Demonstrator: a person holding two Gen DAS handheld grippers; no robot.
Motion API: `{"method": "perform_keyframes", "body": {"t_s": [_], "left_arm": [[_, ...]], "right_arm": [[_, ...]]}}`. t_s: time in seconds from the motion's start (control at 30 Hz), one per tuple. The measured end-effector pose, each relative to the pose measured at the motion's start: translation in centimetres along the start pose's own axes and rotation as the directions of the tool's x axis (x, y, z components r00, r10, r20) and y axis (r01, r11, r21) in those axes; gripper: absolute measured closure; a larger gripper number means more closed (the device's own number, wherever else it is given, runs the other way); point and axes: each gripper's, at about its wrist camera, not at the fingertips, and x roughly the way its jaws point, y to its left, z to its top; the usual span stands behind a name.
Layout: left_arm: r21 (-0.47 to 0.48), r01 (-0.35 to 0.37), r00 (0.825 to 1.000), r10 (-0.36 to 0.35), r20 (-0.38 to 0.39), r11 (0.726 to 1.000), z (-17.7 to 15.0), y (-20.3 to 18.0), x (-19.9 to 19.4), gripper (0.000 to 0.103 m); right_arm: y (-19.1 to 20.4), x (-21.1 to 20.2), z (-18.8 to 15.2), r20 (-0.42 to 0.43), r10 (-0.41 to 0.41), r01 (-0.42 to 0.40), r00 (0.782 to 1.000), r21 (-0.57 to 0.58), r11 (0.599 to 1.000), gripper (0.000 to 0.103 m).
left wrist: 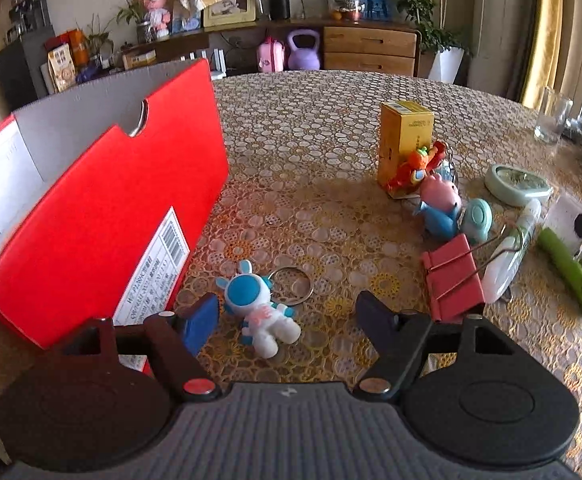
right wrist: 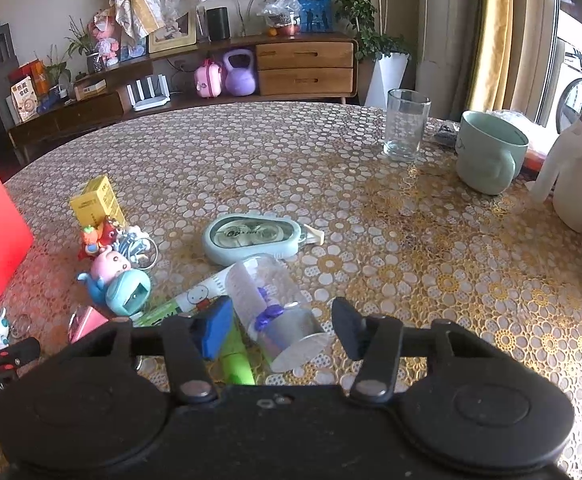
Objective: Organize rigid objects
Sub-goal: 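Grasp the blue-white toy figure with the left tool while the right tool grasps the clear cup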
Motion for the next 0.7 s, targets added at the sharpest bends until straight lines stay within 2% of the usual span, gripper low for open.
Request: {"method": "perform_keyframes", "body": {"t_s": [0.1,0.2,0.27,0.37,0.43,0.7], "left_arm": [[-0.01,0.02,1.0,-0.021,-0.001,1.0,0.1,0.4,0.2,0.029],[0.004,0.05,0.999,-0.05,0.011,0.999,-0.1,0.4,0.1,0.042],[0.027,0.062,0.998,-0.062,0.02,0.998,-0.1,0.1,0.0,0.055],[0.043,0.08,0.996,-0.081,0.025,0.996,0.0,-0.2,0.0,0.064],[0.053,0.09,0.995,-0.092,0.029,0.995,0.1,-0.2,0.1,0.07],[0.075,0.118,0.992,-0.121,0.026,0.99,0.5,0.3,0.2,0.071]], "right_arm": [[-0.1,0.6,0.0,-0.007,0.013,-0.012,1.0,0.006,1.0,0.054],[-0.2,1.0,0.1,-0.011,0.015,-0.015,1.0,0.01,1.0,0.055],[-0.1,1.3,0.0,-0.022,0.02,-0.019,1.0,0.017,1.0,0.056],[-0.1,1.7,-0.1,-0.038,0.022,-0.021,0.999,0.031,0.999,0.062],[-0.2,1.7,-0.1,-0.04,0.021,-0.019,0.999,0.044,0.999,0.063],[-0.3,0.2,-0.4,-0.033,0.001,0.001,0.999,0.082,0.997,0.063]]}}
